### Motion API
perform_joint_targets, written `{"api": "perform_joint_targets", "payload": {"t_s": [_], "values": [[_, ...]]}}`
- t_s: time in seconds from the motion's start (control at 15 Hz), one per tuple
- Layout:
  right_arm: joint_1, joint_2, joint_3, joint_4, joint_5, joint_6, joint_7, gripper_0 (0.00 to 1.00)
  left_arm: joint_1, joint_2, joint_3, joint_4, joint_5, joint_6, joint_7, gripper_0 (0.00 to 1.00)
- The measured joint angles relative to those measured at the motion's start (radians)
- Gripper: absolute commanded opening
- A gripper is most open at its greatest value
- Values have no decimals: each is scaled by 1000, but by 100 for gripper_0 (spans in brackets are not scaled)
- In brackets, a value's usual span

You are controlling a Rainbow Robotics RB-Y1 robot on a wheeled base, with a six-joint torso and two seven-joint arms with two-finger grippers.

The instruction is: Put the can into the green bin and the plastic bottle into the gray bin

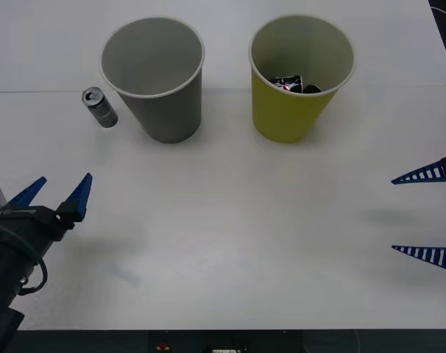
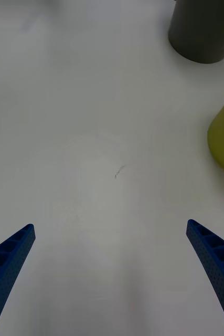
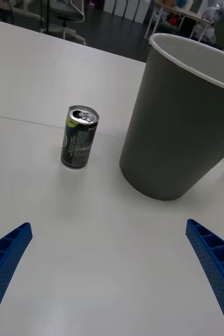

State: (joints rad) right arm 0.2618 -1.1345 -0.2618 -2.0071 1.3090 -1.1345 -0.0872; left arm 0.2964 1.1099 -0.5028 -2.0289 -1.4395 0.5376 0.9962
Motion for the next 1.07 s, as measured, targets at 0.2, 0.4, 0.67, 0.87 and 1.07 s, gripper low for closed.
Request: {"api": "perform_joint_targets", "payload": {"t_s": [0.2,0.4,0.67,0.87,1.07], "values": [[0,0,0,0,0,0,0,100,-92,-29,-55,122,-117,9,124,100],[0,0,0,0,0,0,0,100,-215,-61,-121,256,-192,14,212,100],[0,0,0,0,0,0,0,100,-353,-122,-185,408,-205,18,220,100],[0,0,0,0,0,0,0,100,-445,-189,-211,530,-218,18,220,100],[0,0,0,0,0,0,0,100,-539,-258,-227,663,-237,18,220,100]]}}
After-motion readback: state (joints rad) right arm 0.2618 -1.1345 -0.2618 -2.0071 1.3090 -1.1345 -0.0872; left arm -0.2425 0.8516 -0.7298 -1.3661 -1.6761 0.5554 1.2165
